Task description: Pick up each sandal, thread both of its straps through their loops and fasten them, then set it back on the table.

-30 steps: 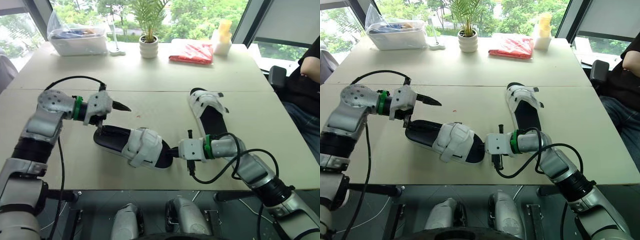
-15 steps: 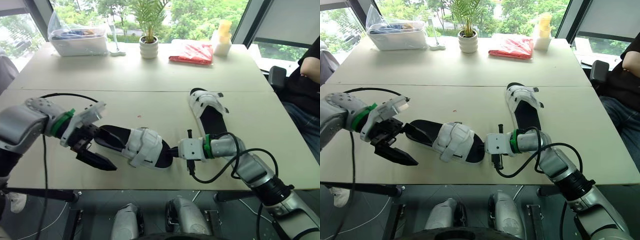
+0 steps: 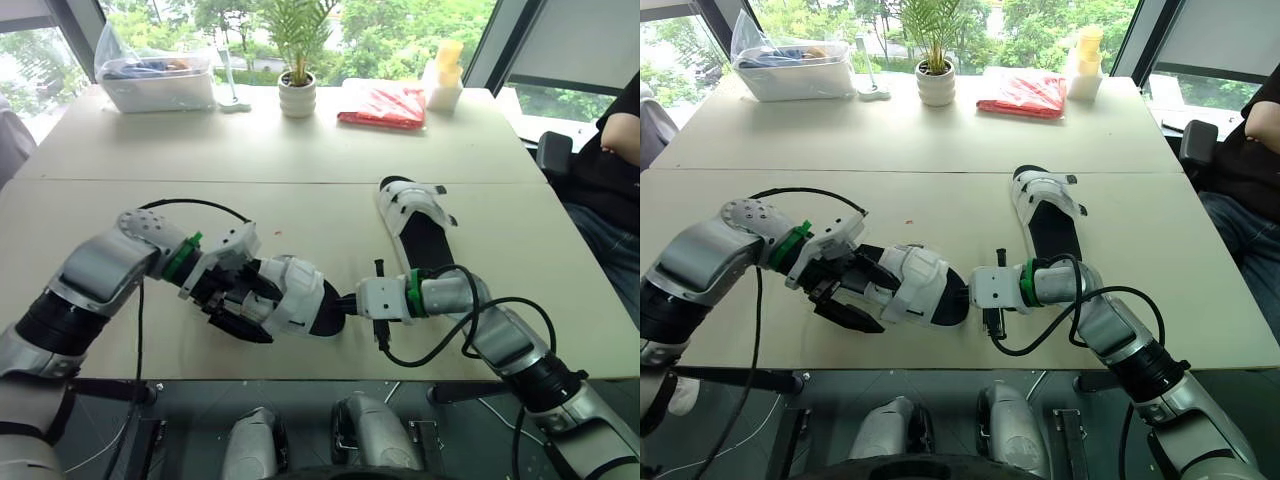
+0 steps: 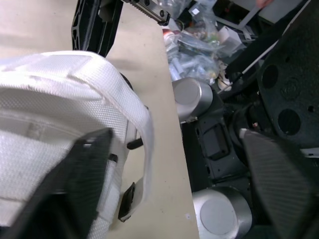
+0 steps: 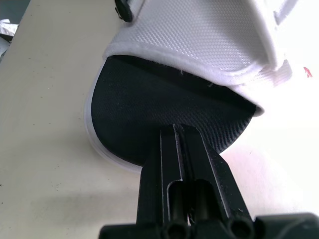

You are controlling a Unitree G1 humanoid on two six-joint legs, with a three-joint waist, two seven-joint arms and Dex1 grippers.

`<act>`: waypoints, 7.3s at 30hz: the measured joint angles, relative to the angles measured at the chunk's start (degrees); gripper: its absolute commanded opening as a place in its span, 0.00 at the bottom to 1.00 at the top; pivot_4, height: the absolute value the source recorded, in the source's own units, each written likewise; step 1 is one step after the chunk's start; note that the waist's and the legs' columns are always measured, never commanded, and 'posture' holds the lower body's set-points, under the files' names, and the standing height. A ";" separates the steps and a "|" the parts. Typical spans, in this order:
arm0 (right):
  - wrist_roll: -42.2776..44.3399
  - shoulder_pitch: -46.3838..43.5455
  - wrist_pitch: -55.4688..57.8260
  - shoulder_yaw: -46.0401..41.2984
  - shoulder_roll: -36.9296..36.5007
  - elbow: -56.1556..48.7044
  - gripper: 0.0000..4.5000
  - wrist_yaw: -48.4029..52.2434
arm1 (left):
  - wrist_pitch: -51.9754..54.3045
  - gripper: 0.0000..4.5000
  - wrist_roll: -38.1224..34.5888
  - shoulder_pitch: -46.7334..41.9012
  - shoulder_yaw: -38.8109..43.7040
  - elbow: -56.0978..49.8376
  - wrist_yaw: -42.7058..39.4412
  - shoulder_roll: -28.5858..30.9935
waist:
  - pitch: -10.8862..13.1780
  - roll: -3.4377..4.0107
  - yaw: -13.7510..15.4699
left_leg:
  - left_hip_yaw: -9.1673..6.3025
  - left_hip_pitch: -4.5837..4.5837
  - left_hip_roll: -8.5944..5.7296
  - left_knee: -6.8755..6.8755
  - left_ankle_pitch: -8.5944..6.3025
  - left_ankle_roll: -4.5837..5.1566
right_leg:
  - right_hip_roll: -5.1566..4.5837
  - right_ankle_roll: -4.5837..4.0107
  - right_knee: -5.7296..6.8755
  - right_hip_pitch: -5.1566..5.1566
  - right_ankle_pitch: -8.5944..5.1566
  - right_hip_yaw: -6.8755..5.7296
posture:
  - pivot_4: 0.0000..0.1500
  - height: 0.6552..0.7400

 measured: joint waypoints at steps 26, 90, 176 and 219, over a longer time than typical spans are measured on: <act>-0.13 0.45 0.34 -0.23 0.03 -0.41 0.00 -0.28 | -1.73 0.12 7.60 1.85 -2.30 0.74 -1.08 -2.91 | 0.00 0.00 0.04 | -0.02 -0.01 0.00 0.00 0.00 0.01 | -0.01 0.00 0.00 -0.01 0.00 -0.01 | 1.00 0.81; -1.13 1.61 1.69 -0.42 0.07 -2.10 0.00 -1.23 | 21.40 0.04 -8.74 4.00 8.87 -4.42 20.90 -13.62 | -0.14 0.11 0.05 | -0.18 0.01 -0.03 -0.03 -0.01 0.01 | -0.05 0.00 -0.04 0.09 0.00 -0.05 | 1.00 0.81; -1.69 1.83 2.46 -0.25 0.50 -2.76 0.00 -1.69 | 24.96 0.01 -5.99 -8.06 2.73 9.70 11.82 -14.24 | -0.15 0.11 -0.08 | -0.22 -0.02 -0.04 -0.16 0.01 -0.02 | -0.02 0.00 -0.15 0.03 -0.01 -0.06 | 1.00 0.81; -1.81 1.82 1.95 -0.13 0.64 -2.59 0.00 -1.79 | 10.69 0.01 -0.85 0.43 -0.94 4.34 7.98 -8.07 | -0.14 0.11 -0.15 | -0.25 -0.01 -0.04 -0.23 0.02 -0.05 | -0.03 -0.07 -0.15 0.00 -0.04 -0.06 | 1.00 0.81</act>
